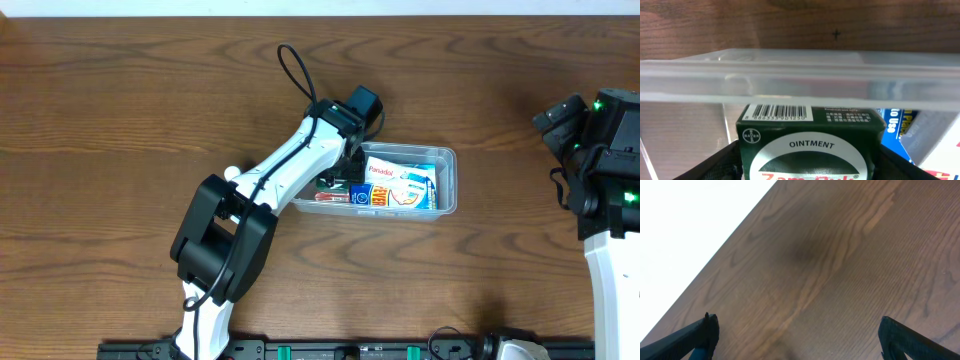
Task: Pack container
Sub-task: 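Lower the Zam-Buk tin into the container beside the red box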
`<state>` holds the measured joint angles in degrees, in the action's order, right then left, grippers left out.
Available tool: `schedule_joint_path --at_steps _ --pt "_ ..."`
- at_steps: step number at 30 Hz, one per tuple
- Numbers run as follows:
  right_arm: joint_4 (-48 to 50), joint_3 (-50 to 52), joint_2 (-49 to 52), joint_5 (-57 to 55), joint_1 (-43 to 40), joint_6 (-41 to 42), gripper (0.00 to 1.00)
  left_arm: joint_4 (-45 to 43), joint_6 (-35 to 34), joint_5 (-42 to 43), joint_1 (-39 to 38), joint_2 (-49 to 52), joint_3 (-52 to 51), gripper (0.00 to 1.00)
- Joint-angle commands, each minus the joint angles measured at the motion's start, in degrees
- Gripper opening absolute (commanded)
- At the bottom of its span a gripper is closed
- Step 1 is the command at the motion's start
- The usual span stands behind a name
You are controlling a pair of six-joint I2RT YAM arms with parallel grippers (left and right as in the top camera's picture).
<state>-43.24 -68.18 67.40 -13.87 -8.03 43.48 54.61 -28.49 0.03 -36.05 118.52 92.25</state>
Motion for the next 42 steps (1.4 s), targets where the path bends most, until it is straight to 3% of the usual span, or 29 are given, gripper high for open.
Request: schedule_joint_path --at_steps 1,29,42 --pt "-0.07 -0.44 0.13 -0.48 -0.26 0.81 0.99 0.09 0.35 0.83 0.15 0.81 -0.31 0.76" --pt "-0.07 -0.44 0.13 -0.48 -0.26 0.81 0.99 0.26 0.35 7.61 2.60 0.48 0.28 0.76" --pt "-0.04 -0.44 0.13 -0.48 -0.26 0.81 0.99 1.42 2.32 8.55 3.85 -6.47 1.16 0.81"
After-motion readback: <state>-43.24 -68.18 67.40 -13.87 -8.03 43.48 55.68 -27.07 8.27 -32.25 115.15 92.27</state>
